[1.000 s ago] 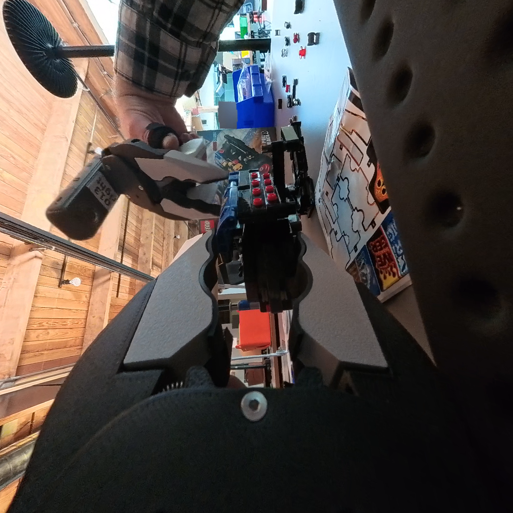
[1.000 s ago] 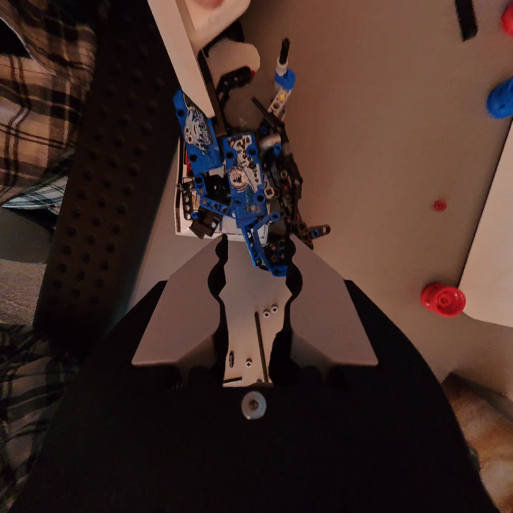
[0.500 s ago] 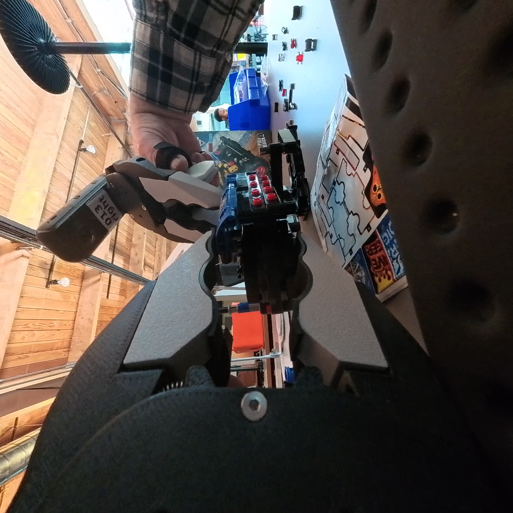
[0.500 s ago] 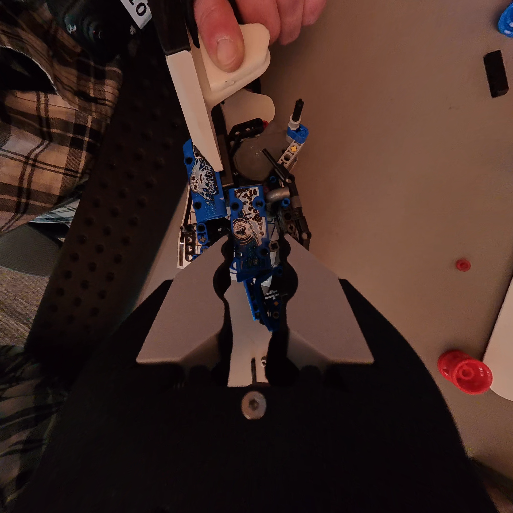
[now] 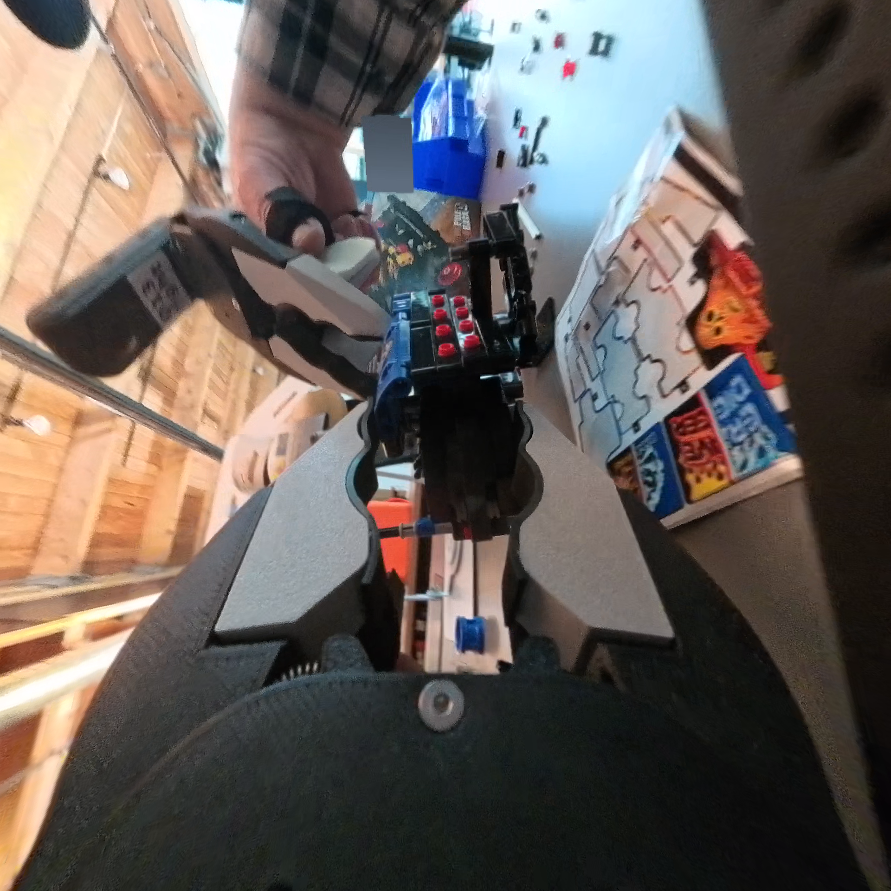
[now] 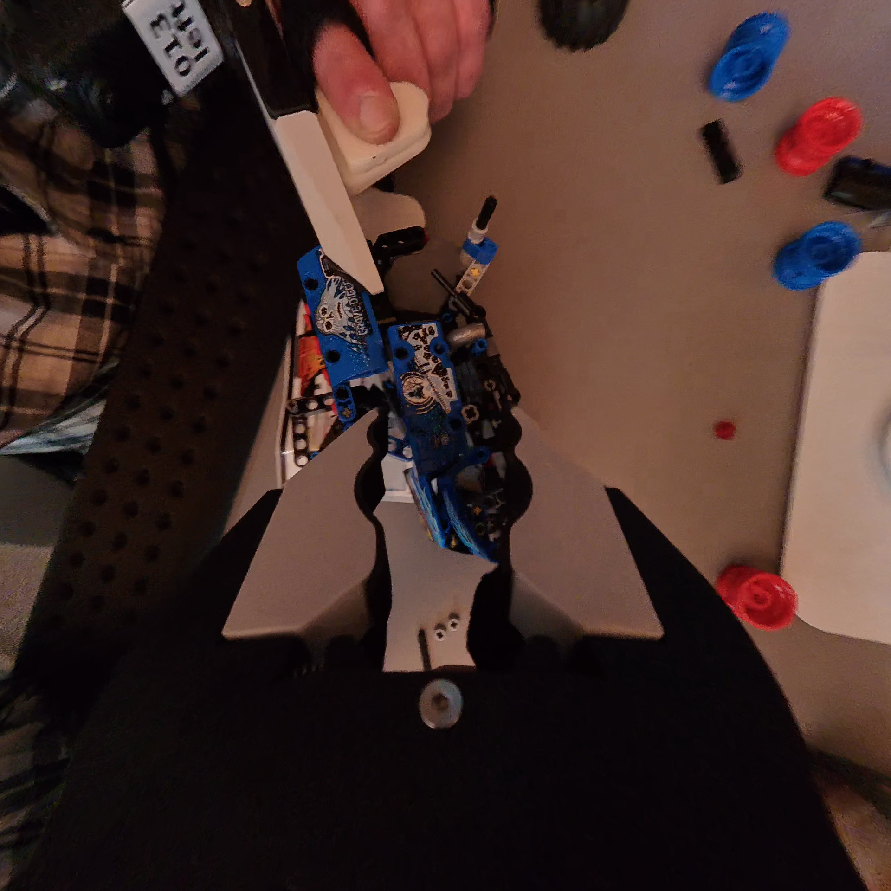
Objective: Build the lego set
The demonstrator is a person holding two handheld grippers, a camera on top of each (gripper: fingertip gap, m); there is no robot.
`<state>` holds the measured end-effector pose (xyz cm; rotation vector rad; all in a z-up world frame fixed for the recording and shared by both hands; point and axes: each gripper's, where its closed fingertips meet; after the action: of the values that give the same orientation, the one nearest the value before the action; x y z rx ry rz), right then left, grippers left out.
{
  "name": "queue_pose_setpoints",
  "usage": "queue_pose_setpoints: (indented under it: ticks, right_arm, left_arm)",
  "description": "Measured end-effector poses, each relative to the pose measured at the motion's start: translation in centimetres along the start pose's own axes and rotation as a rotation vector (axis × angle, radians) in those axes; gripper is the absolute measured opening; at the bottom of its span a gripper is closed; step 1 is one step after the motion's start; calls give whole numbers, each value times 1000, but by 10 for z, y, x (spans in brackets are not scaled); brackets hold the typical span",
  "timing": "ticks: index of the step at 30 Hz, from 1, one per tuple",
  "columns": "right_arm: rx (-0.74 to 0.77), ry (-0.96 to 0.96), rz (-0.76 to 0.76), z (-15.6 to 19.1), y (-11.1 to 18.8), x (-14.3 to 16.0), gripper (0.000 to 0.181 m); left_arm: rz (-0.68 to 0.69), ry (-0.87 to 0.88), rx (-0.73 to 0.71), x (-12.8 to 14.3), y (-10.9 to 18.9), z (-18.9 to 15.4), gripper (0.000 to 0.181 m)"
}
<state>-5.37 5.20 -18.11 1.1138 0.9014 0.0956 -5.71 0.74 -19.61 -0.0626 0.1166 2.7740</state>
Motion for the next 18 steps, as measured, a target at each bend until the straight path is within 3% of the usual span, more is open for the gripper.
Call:
queue_pose_setpoints:
  ticks: [6,18]
  right_arm:
    - [162,-79,-135,-39,26,-10,43]
    - [246,-197,-253,-74,47,-6,37]
  left_arm:
    - [40,349,57,31,-2,9,55]
    - [15,1247,236,90,-4,12,54]
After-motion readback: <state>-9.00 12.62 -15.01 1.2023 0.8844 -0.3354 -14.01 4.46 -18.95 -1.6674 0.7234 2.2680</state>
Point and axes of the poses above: each gripper's, where its closed fingertips meet, y back along the fingers, x out of its underside, z = x × y across the jaws, and after that the axes turned 5 degrees about -y, right-handed
